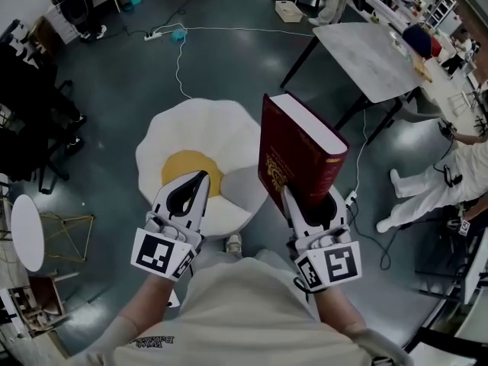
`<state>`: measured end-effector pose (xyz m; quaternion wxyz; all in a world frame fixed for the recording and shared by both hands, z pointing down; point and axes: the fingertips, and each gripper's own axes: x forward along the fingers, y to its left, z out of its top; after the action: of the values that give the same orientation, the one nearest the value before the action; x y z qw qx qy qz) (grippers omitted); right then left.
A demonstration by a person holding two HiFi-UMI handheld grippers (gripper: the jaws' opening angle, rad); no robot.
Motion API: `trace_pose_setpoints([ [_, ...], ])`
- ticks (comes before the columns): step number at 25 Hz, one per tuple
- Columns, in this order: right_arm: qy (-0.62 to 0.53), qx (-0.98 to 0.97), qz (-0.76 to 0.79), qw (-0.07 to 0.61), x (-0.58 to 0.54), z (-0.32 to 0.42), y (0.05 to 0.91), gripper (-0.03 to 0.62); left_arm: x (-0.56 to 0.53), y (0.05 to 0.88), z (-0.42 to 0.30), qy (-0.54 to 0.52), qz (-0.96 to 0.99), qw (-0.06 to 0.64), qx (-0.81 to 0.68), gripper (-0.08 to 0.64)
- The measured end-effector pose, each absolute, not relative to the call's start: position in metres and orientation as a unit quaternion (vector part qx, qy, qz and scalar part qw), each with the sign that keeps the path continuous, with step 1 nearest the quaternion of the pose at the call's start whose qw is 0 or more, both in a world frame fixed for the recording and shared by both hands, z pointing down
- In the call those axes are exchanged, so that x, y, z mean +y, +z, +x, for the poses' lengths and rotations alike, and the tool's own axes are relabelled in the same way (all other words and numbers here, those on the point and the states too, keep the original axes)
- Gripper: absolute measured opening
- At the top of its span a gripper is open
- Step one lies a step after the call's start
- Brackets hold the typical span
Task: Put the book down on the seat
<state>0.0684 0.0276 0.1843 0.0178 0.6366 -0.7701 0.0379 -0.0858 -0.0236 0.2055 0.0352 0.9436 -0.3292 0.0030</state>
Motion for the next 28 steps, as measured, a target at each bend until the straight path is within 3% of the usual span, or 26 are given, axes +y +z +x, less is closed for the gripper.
trace_pose_setpoints([
  [24, 0.091, -0.814, 0.574, 0.018, 0.0, 0.072, 0.209, 0.216, -0.033, 0.219, -0.08, 0.007, 0.919, 0.056, -0.39, 0.005],
  [28, 0.088, -0.831, 0.548, 0.049, -0.012, 0.071, 0.223, 0.216, -0.045, 0.228, -0.072, 0.009, 0.915, 0.052, -0.4, 0.005],
])
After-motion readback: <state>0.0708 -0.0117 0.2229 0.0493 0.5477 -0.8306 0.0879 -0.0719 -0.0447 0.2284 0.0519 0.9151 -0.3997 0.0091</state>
